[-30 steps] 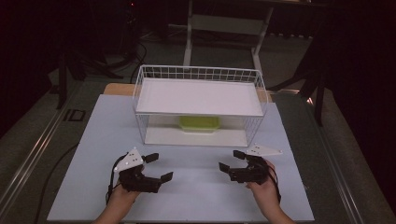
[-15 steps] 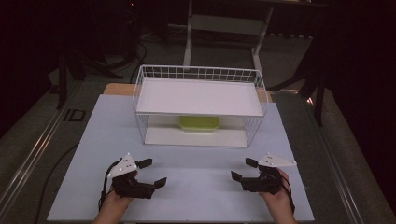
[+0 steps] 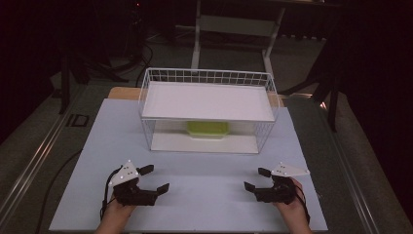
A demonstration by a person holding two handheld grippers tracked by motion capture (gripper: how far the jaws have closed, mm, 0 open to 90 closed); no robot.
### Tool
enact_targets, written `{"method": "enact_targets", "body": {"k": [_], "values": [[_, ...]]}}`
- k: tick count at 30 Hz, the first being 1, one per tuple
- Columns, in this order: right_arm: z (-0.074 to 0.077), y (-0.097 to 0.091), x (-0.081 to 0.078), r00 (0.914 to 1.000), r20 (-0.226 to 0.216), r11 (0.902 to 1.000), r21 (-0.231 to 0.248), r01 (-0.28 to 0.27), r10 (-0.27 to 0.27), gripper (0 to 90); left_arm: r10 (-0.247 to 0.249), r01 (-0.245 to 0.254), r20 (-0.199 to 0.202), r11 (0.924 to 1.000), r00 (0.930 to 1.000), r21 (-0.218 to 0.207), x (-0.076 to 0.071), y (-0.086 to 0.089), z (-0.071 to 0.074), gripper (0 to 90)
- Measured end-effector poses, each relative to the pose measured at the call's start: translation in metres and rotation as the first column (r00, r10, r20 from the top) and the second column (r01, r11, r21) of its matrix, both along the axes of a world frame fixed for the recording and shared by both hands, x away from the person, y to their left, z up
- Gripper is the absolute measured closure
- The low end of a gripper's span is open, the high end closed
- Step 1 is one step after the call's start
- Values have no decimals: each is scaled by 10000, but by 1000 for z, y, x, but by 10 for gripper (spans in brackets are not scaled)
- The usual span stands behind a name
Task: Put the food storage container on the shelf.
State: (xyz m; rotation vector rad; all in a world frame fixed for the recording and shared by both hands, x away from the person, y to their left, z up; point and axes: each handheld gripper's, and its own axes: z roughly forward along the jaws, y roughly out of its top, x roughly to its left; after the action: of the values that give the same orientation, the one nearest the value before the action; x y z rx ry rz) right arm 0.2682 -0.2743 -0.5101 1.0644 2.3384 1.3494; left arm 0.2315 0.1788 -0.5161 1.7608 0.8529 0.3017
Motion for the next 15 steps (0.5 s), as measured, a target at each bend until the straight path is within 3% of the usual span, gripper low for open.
{"method": "enact_targets", "body": {"k": [8, 15], "values": [[-6, -5, 7, 9993, -16, 9993, 18, 378, -378, 174, 100, -100, -13, 9998, 9999, 166, 3, -4, -2, 101], [-3, -12, 6, 9991, 26, 9989, 190, 422, -423, 174, -63, 60, -138, 9998, 9999, -185, 1, -4, -2, 101]]}}
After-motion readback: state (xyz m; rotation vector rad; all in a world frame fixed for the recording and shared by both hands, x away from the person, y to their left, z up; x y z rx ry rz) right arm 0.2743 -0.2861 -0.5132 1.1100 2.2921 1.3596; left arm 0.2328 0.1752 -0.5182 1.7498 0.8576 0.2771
